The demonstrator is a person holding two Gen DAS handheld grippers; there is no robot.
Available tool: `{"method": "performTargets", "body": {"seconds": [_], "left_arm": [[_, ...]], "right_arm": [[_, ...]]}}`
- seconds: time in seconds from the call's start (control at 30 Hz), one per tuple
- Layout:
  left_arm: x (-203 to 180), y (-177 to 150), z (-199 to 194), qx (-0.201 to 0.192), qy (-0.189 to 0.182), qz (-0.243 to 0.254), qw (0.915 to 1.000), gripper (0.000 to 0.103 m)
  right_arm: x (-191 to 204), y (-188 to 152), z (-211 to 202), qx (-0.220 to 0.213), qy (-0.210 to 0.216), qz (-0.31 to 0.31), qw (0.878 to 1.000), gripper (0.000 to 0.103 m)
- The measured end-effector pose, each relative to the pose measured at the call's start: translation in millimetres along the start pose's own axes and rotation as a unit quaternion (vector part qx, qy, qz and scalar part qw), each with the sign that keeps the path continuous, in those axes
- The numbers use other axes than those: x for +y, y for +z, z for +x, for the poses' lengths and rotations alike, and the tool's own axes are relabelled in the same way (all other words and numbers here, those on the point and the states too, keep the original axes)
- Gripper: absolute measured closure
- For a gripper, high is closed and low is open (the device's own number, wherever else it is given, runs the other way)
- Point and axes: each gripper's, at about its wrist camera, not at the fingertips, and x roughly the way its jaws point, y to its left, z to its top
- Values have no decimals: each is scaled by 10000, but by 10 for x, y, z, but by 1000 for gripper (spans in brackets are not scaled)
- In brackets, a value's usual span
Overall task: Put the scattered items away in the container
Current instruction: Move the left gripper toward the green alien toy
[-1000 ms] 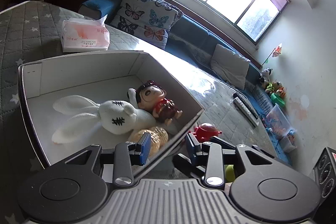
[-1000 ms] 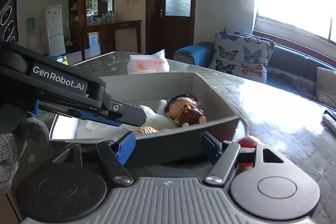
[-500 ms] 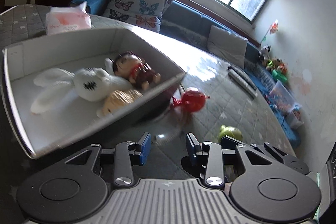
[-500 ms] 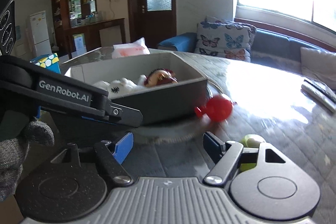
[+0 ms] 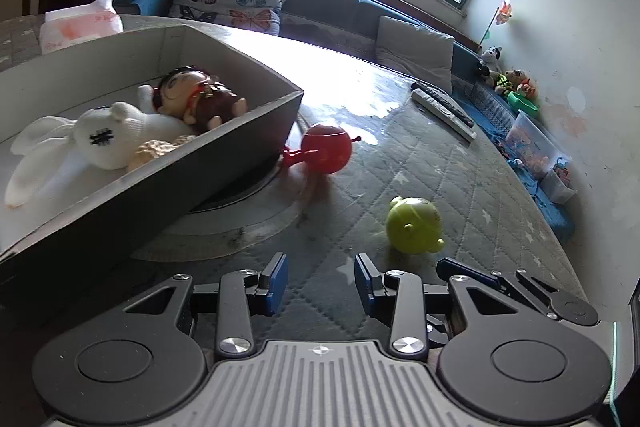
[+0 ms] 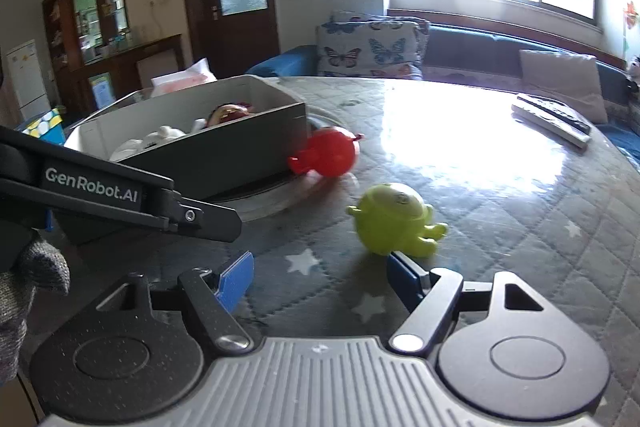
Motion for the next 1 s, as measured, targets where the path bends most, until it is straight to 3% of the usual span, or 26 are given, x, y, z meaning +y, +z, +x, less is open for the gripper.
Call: {"method": "performTargets", "body": {"seconds": [0.43, 1.0], "left_arm": [[-224, 94, 221, 143, -160, -39, 9998, 64], [-422, 297, 468, 235, -270, -143, 9993, 64]], "right_arm": [[-235, -30, 3, -41, -154, 137, 9998, 28], [-391, 74, 112, -127, -44, 174, 9998, 28]]}}
